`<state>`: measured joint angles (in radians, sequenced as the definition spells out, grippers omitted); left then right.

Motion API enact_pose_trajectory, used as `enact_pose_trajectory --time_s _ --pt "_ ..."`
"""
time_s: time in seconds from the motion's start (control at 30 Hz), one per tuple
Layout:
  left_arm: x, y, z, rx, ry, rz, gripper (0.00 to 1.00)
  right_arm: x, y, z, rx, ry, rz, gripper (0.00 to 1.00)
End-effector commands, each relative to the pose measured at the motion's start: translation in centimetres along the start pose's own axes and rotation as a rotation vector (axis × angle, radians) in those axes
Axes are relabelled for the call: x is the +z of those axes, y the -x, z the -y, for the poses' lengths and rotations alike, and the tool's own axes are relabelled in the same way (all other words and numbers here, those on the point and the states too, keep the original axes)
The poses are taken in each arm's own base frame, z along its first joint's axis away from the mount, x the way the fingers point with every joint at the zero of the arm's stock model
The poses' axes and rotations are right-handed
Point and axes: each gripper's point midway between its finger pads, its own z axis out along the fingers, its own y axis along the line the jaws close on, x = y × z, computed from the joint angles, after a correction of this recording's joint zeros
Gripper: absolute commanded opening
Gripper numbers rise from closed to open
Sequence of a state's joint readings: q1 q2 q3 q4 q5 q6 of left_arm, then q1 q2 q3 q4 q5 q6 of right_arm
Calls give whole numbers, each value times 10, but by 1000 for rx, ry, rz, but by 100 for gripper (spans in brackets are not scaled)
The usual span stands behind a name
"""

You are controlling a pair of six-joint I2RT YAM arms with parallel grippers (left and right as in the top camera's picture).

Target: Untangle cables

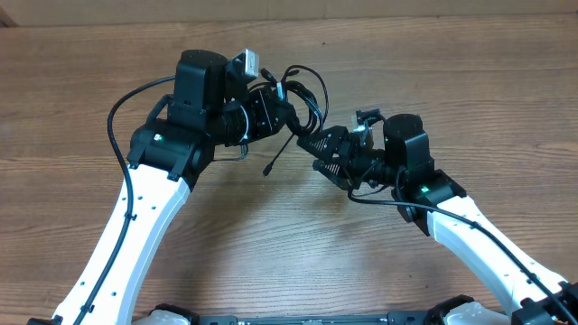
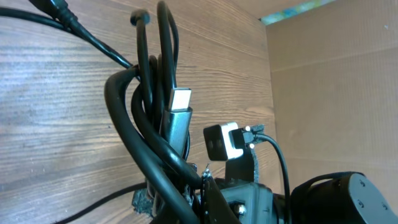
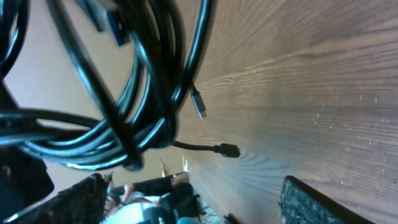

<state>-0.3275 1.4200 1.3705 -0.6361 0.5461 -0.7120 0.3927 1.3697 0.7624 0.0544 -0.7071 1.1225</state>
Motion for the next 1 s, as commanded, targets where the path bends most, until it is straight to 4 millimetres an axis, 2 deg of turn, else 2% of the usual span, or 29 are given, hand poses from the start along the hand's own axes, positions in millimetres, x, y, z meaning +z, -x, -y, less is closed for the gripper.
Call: enact_pose_trajectory --time_s 0.0,0.13,0.47,0.6,0.7,0.87,0.97 --pt "-13 8 16 95 -19 53 4 -3 0 -13 -111 33 -2 91" --pt "-13 12 18 134 -25 71 4 -3 2 -21 -87 60 8 91" --pt "-13 11 20 153 -32 64 4 -5 18 -34 158 109 80 90" --pt "-13 9 22 155 -45 56 4 -6 31 -32 336 115 150 92" --pt "-13 6 27 158 -78 35 4 -7 38 -30 400 117 186 92" --pt "-13 3 31 106 -98 18 4 -8 43 -29 426 120 214 80" --pt "-13 1 33 89 -111 7 4 -9 45 -30 420 125 225 67"
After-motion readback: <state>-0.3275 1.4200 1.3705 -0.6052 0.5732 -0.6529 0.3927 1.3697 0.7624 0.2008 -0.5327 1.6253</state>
